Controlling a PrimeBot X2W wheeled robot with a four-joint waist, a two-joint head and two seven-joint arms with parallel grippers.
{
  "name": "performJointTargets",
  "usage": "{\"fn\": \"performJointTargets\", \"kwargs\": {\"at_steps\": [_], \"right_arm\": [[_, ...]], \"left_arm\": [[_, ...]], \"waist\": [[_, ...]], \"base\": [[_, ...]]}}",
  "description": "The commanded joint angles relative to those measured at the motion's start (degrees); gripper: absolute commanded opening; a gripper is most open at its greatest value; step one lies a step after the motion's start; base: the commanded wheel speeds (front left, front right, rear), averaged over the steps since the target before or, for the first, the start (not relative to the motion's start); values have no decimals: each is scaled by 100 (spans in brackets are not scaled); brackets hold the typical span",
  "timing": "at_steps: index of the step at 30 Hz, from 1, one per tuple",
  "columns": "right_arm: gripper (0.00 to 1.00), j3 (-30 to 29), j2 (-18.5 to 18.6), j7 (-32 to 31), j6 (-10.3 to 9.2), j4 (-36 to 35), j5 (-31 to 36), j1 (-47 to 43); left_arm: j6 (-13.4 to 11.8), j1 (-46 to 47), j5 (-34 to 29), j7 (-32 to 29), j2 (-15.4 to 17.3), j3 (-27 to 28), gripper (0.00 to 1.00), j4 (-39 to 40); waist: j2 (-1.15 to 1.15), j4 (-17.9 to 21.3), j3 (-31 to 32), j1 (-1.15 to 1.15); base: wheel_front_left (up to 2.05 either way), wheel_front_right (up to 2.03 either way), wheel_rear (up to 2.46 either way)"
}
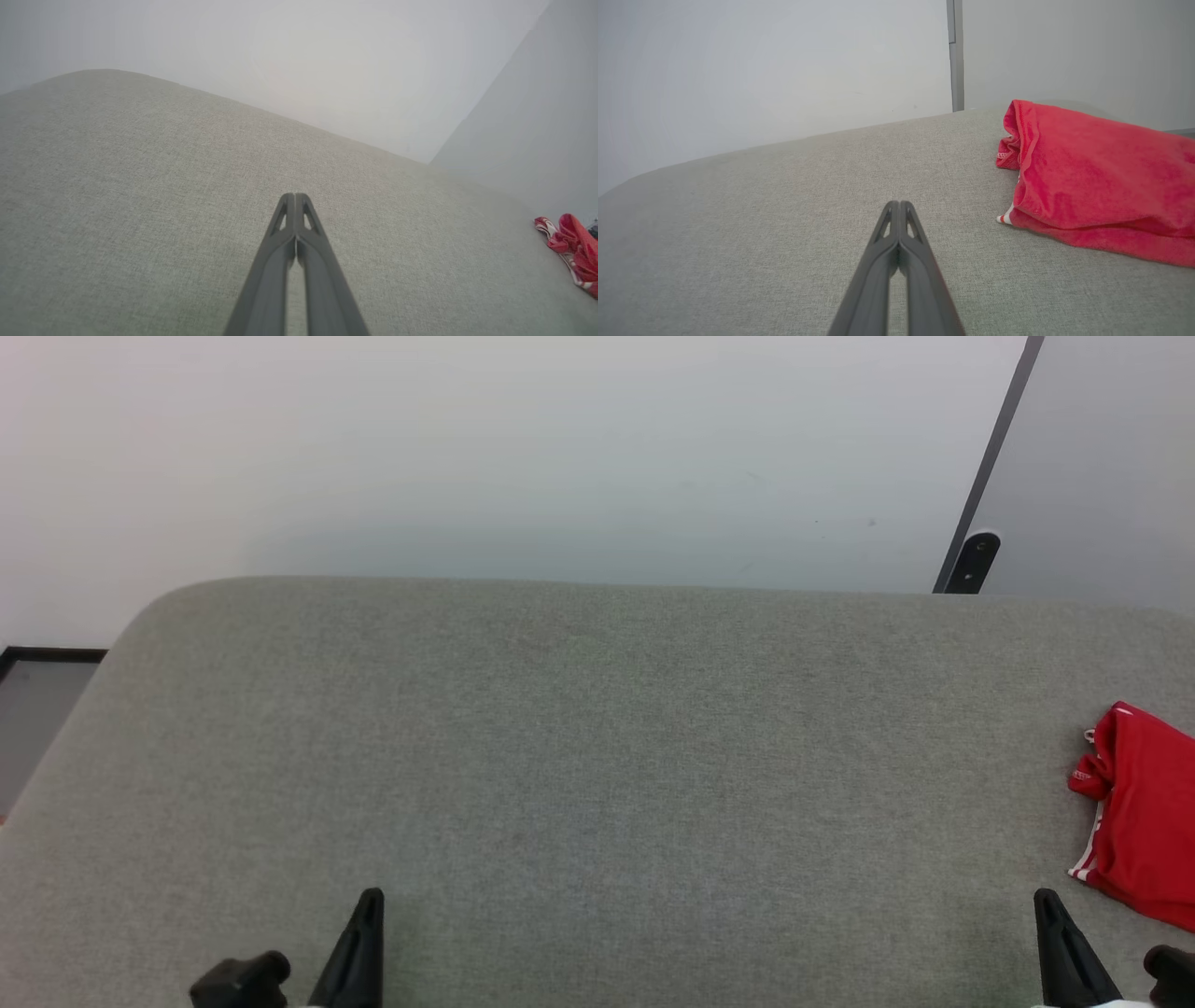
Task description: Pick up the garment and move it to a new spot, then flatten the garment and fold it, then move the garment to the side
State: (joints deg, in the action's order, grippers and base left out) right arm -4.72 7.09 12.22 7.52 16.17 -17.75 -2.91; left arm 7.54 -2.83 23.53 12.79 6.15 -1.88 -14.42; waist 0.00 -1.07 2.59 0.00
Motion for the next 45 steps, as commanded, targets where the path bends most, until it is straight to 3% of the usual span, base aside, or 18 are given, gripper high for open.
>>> {"fn": "performJointTargets", "kwargs": {"at_steps": [1,16,45], "right_arm": [[0,-25,15,-68,0,-105,-336,181],[0,-50,-74,-429,-1,-144,-1795,339],[0,-108,-206,-980,-2,-180,-3939,570]], "left_arm": [[-1,168,309,-64,7,58,0,87],[-2,332,1651,-445,-60,220,0,84],[-4,573,3635,-1009,-158,463,0,75]], "waist": [[0,2,-5,0],[0,15,-41,0],[0,41,-107,0]], "base": [[0,0,0],[0,0,0],[0,0,0]]}}
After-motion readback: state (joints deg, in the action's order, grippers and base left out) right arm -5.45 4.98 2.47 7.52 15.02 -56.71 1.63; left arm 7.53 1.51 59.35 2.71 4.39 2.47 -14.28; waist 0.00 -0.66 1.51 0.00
